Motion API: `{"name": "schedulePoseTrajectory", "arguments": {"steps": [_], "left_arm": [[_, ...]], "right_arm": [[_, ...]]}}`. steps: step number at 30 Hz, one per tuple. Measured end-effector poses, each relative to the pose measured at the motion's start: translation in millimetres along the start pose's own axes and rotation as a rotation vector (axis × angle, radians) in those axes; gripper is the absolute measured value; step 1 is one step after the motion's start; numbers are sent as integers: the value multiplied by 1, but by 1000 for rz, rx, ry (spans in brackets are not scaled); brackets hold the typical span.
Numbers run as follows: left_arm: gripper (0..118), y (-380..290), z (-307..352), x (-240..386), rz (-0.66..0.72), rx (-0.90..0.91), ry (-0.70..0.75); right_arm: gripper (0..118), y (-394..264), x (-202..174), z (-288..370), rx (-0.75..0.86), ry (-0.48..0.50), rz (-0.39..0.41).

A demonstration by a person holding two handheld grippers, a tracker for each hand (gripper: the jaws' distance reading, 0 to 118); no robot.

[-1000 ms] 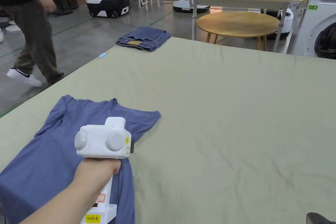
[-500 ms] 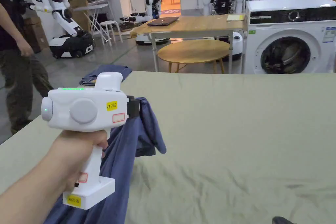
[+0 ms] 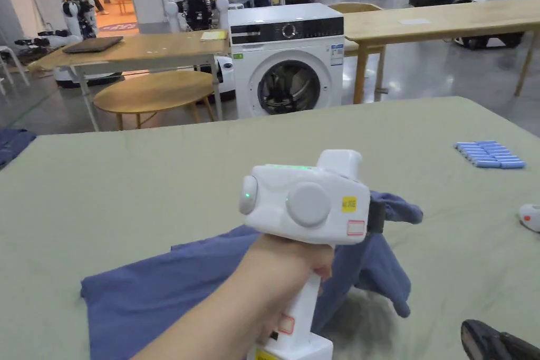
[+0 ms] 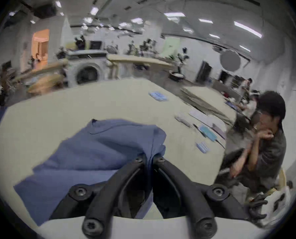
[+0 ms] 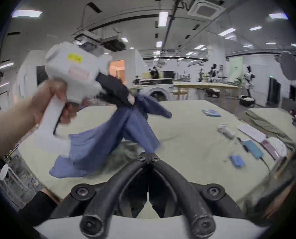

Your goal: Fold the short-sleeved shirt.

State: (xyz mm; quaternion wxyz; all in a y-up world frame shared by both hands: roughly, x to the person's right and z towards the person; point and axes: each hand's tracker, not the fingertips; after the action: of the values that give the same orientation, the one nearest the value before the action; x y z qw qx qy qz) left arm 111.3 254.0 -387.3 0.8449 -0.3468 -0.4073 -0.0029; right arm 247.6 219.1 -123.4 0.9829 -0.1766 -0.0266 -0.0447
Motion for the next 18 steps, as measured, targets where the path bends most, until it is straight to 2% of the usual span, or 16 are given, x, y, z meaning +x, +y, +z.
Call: {"name": "schedulePoseTrajectory", "arguments": {"steps": [3,7,8,9,11,12,14,18], "left_arm": [[1,-43,-59,39,-68,-92,-27],[1,-95,-106,45,-49,-164,27],[9,-104,-110,41,-41,-145,53],[28,-110,-109,34,-25,-115,86],[105,-112,-99,19,19,-98,109],[112,-112,-88,10,62,-78,71],[112,-110,-56,-7,84,32,80],[112,-127,46,-44,31,312,194]], "right_arm": [[0,-9,28,12,-21,-62,-43],[0,-17,43,22,-26,-86,-59],[0,-18,44,23,-27,-90,-56],[0,-19,44,23,-28,-91,-52],[0,-22,45,21,-30,-91,-44],[0,-23,44,18,-33,-89,-42],[0,-23,39,13,-38,-79,-44],[0,-17,24,1,-22,-43,-32]]}}
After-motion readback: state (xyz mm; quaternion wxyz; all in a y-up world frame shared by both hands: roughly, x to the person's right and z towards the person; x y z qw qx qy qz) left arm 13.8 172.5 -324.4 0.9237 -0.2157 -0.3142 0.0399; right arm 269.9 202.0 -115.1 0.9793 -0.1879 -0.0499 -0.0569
